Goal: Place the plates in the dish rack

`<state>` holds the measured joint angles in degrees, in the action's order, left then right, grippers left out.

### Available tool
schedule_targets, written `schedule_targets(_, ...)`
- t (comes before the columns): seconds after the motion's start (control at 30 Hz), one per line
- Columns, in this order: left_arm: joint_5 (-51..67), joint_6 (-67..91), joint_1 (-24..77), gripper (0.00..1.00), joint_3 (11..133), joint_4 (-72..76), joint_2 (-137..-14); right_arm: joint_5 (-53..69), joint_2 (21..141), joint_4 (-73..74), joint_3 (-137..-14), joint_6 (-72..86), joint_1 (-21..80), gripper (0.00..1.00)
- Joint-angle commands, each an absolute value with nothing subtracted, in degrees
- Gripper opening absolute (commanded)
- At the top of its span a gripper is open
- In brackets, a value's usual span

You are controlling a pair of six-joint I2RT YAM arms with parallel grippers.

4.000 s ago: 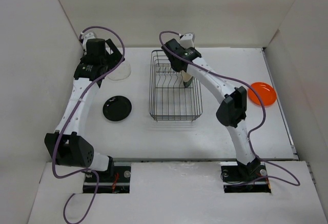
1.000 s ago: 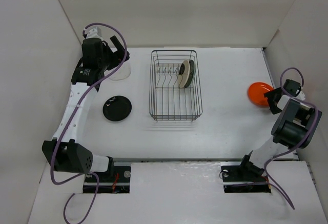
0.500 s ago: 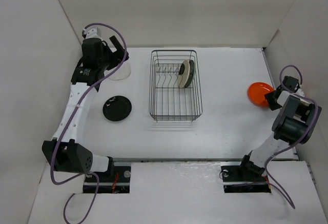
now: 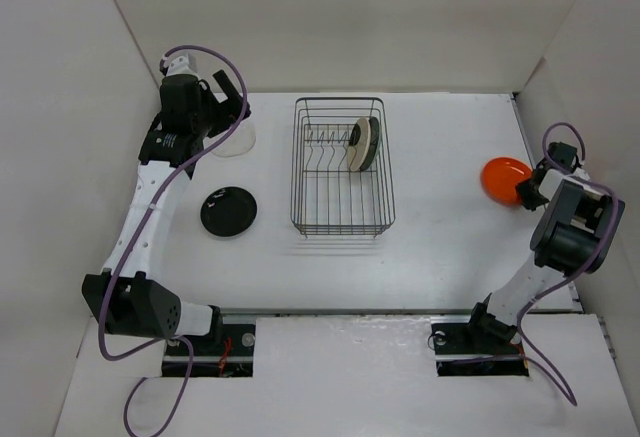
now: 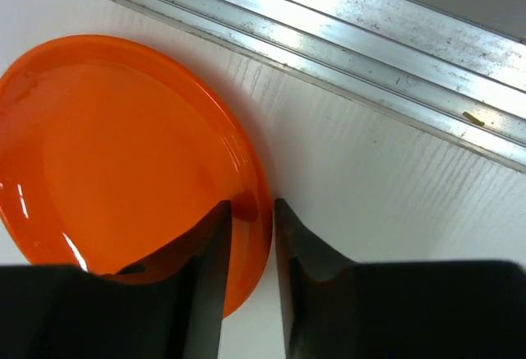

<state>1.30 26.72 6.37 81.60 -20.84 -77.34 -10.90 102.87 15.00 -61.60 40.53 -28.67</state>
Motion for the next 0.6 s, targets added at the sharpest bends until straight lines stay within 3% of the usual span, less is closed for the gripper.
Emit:
schedule_targets(0.0,0.3,25.5,6.3,1.00,82.4,-20.0,-75.2,-12.4,104.2,17.1,-64.7,41.0,-28.1,0.29)
schedule_targets(0.07,0.3,25.5,6.3,1.00,82.4,-20.0,-75.2,-12.4,104.8,17.7,-64.7,41.0,-27.6,0.14)
schedule_targets(0.17,-0.3,25.5,6.3,1.00,82.4,-20.0,-74.7,-12.4,105.5,18.4,-65.8,41.0,-27.6,0.00)
schedule_targets(0.37,-0.4,25.5,6.3,1.00,82.4,-20.0,-74.7,-12.4,106.6,19.1,-67.2,41.0,-27.1,0.00)
schedule_targets(0.57,0.2,25.5,6.3,1.00,82.4,-20.0,-74.7,-9.2,100.1,17.1,-66.6,41.0,-24.6,0.00)
